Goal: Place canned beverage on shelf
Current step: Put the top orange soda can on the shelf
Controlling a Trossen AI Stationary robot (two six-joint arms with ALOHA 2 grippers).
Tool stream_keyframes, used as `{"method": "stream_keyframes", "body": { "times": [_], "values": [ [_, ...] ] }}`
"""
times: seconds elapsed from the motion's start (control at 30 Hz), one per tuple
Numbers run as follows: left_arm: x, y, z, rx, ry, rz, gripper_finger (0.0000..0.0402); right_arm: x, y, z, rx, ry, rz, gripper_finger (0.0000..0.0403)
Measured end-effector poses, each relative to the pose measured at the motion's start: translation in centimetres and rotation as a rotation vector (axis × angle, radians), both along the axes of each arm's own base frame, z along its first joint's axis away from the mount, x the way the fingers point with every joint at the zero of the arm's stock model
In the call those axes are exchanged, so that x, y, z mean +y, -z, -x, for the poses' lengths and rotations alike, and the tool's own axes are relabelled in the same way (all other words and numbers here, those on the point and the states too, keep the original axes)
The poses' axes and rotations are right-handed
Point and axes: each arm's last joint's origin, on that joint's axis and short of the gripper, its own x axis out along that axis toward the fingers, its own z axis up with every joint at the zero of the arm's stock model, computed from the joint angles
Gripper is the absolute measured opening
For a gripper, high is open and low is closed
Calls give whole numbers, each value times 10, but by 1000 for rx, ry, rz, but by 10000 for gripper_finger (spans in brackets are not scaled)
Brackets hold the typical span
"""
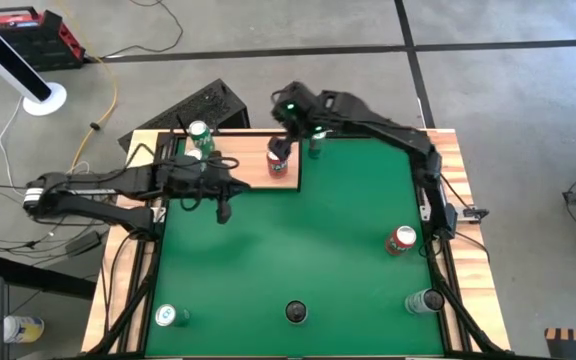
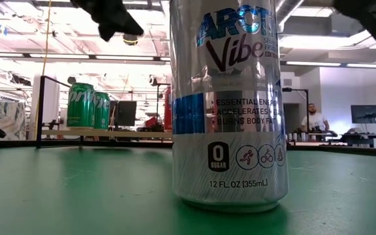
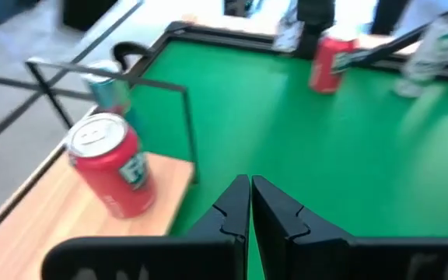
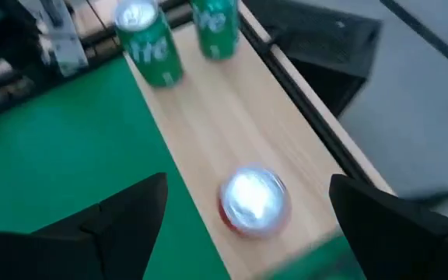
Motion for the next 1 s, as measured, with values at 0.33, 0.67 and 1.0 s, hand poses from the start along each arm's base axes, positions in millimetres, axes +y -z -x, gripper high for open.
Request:
{"method": "stream_keyframes", "body": {
  "times": [0.33,0.67,1.0],
  "values": [
    [22,23,-55,-20,-35,-88,0,35,-53,78,140,2,59,374],
    [71,9,-98,41,-123,-113,0,69,-95,130,74,50,194,370],
    [97,26,-124,138,-91,-37,0,76,-95,143,145,117,226,370]
  ]
}}
